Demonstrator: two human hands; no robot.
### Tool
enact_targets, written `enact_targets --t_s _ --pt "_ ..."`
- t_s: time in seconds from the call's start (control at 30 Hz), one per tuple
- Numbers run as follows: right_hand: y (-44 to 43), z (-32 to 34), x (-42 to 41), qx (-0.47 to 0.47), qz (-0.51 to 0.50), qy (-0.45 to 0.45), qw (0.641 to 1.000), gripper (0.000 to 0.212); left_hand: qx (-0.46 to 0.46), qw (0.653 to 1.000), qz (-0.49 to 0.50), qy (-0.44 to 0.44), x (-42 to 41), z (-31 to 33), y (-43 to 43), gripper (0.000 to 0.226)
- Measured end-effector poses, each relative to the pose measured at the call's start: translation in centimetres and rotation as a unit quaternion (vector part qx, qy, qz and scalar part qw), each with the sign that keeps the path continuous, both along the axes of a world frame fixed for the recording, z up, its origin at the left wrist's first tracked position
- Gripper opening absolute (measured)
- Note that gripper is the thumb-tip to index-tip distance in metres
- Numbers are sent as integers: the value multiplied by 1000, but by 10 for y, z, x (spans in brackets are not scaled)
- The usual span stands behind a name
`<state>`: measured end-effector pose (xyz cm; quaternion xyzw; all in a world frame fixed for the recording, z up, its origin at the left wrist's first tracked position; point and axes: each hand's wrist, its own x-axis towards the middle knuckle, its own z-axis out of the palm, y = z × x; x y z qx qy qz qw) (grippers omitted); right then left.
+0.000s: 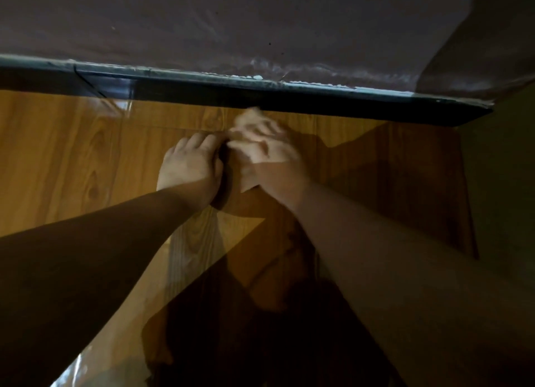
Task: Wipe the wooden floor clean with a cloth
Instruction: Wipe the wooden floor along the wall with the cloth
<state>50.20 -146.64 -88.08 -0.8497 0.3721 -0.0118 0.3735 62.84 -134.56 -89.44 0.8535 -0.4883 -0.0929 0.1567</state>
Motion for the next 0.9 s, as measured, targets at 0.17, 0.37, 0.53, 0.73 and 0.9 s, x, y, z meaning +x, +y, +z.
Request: enact_targets --t_s 0.17,0.37,0.53,0.73,0.9 --pt "2 4 -19 132 -232 -174 948 39 39 996 3 82 -21 10 -23 57" --pt "-64 -11 -95 -132 -323 -3 937 39 70 991 -80 77 -81 -2 -57 54" --pt "-81 -18 -161 -118 -227 166 952 53 99 917 -322 213 -97 -19 -41 41" --pt "-84 -26 -171 -82 -146 208 964 54 103 993 50 -16 -35 -13 -60 61" --pt "-103 -13 -197 -91 -84 181 976 53 111 913 -392 -32 -167 -8 -51 56"
